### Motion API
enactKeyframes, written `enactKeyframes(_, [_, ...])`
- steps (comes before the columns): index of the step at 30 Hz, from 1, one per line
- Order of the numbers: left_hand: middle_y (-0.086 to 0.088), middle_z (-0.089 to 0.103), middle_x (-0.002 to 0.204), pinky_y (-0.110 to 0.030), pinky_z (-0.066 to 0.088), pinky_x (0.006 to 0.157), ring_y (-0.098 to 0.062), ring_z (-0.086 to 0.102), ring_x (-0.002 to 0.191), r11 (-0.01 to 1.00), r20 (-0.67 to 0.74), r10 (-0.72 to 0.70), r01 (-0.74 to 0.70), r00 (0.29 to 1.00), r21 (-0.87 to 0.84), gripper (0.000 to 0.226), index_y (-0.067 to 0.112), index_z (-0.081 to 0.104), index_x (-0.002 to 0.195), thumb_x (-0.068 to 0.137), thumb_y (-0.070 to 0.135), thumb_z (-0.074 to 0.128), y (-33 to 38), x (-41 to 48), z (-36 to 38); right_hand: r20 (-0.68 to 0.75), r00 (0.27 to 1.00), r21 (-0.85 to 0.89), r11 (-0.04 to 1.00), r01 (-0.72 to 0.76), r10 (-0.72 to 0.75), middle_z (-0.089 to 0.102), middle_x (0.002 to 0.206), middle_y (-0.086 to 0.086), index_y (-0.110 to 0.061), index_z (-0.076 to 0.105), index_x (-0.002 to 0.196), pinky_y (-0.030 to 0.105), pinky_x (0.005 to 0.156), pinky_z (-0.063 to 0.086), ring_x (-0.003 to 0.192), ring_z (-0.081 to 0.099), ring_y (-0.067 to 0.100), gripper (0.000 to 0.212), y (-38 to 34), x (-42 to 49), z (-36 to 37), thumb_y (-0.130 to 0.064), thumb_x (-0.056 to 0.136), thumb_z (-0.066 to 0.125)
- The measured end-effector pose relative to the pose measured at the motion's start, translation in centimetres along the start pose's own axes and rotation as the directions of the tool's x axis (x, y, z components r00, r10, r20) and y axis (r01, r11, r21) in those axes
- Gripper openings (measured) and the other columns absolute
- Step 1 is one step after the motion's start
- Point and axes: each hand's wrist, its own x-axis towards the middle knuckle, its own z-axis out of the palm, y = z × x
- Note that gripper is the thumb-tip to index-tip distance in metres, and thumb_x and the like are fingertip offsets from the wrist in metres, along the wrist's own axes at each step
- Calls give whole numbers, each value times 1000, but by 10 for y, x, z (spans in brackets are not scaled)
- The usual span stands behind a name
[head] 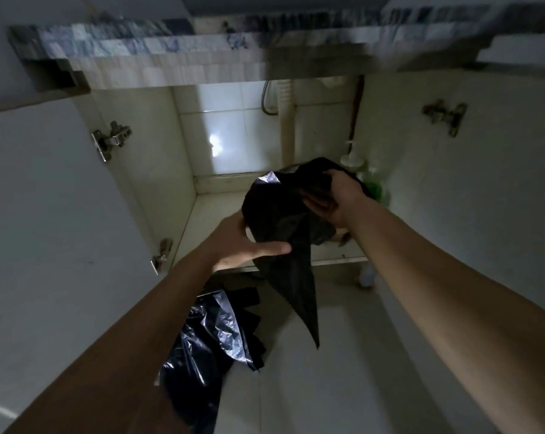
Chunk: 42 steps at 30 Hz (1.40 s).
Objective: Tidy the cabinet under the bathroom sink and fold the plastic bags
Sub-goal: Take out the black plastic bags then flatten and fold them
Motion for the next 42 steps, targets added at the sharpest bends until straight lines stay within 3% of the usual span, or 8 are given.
enactKeyframes(4, [-3,65,87,-18,40,54,-24,66,88,991,-286,-26,62,958,120,26,13,66,94,88,38,71,14,30,13,16,1000,-186,982,-16,20,76,97,8,-14,66,102,34,74,57,86,73,24,39,-16,-14,-27,-46,99,46])
enactKeyframes(10, [-7,64,90,-31,42,72,-27,62,88,925,-179,26,45,983,378,27,10,67,100,96,35,58,51,57,5,-29,968,-726,671,152,-250,67,116,7,-10,54,130,36,81,52,100,66,28,60,-11,-30,-89,-55,91,52])
enactKeyframes(17, [2,66,89,-30,43,73,-21,62,90,709,159,38,-139,987,691,17,22,68,104,95,35,61,99,52,29,263,832,-809,358,467,-489,13,162,8,-26,1,158,43,120,25,148,19,25,128,2,-54,-138,-40,68,90])
enactKeyframes(20, [-2,67,105,-32,47,85,-22,61,102,685,225,16,-174,974,707,24,20,70,113,95,35,62,104,30,50,358,771,-801,251,543,-526,20,161,6,-27,15,158,33,117,23,146,21,22,118,0,-68,-151,-39,68,90])
enactKeyframes(23, [-8,67,116,-32,47,86,-27,62,109,642,284,7,-222,959,734,28,18,69,117,94,33,62,114,22,61,430,689,-816,76,573,-584,46,142,7,-24,57,136,29,104,39,130,45,24,73,-6,-66,-148,-37,71,88])
enactKeyframes(26, [-10,63,123,-34,47,91,-28,60,112,667,275,-33,-184,961,722,35,16,66,122,94,36,62,103,31,68,407,748,-842,103,530,-525,68,112,4,-20,74,106,24,80,46,101,63,19,26,4,-66,-140,-32,84,79])
enactKeyframes(30, [-12,66,121,-38,49,95,-28,62,106,650,278,-127,-132,952,749,45,10,69,118,86,42,72,74,50,80,368,806,-908,6,418,-463,68,119,10,-13,72,115,23,78,43,106,63,25,31,20,-52,-142,-32,91,71])
enactKeyframes(42, [-14,63,123,-37,45,89,-33,57,113,727,93,-91,2,991,687,35,15,67,124,95,33,62,49,114,74,115,866,-951,198,237,-486,73,109,6,-20,75,113,33,86,57,95,68,20,35,-5,25,-191,-40,84,75])
